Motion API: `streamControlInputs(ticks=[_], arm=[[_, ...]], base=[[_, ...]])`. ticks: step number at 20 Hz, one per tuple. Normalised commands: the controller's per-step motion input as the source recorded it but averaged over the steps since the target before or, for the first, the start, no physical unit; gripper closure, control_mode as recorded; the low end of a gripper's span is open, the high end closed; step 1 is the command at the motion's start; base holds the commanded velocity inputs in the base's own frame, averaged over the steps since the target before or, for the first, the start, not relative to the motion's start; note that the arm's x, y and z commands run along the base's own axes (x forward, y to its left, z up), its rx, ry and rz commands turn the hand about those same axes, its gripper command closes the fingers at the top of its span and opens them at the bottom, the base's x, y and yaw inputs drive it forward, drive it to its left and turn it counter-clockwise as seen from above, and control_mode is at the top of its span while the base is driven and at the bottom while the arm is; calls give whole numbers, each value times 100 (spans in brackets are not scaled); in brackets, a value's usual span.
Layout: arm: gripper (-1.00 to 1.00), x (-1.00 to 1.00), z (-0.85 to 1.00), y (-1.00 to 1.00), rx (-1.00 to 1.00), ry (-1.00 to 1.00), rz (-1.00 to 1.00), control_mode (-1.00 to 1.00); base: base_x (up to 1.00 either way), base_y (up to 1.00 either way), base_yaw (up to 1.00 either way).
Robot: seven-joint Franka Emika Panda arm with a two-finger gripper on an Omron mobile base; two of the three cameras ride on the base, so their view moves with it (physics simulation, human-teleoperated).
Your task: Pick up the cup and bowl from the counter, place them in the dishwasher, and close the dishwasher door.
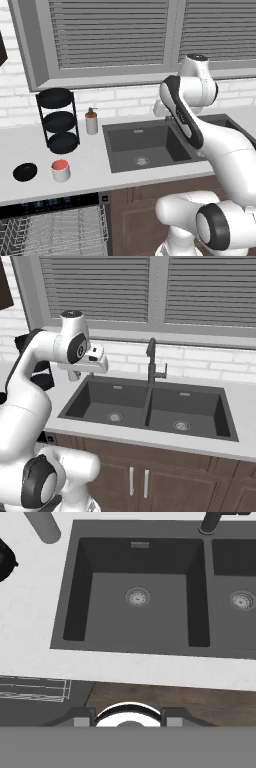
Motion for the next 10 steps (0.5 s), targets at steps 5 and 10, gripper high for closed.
streamControlInputs(ticks=[5, 10], arm=[[-100, -15, 2, 0, 0, 0, 1, -100], [-100, -35, 0, 0, 0, 0, 1, -100]], base=[[0, 0, 0], [0, 0, 0]])
